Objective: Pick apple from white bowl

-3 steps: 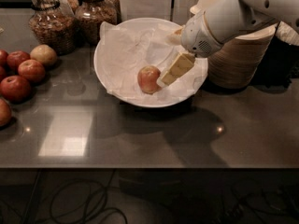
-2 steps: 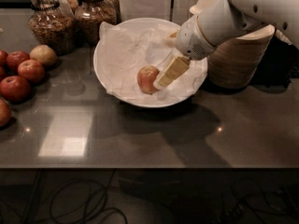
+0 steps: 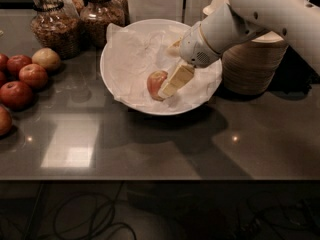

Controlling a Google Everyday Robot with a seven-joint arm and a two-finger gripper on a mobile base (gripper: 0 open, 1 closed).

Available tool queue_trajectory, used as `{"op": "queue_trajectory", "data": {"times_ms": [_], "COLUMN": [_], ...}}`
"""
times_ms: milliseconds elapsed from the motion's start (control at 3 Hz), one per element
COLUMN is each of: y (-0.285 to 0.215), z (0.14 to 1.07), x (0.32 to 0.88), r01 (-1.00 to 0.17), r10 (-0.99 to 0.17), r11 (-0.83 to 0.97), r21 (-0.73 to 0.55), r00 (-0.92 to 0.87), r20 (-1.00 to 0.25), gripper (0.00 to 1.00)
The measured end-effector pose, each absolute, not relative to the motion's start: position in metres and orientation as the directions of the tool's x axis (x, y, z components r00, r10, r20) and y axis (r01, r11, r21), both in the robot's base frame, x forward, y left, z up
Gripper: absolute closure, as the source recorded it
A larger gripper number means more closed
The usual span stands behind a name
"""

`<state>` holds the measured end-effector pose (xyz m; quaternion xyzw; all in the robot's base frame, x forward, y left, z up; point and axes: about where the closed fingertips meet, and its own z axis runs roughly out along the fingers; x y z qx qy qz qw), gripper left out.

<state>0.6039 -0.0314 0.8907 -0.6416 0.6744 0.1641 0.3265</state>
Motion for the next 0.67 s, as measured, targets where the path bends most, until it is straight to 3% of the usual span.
{"op": "queue_trajectory", "data": {"times_ms": [667], "y": [-0.0224], "z": [0.8747], "x": [0.6028], "r01": [-0.983], "r10": [-0.755], "r11": [0.095], "r21": [-0.159], "r00": [0.033], "r20": [-0.655], "gripper": [0.28]}}
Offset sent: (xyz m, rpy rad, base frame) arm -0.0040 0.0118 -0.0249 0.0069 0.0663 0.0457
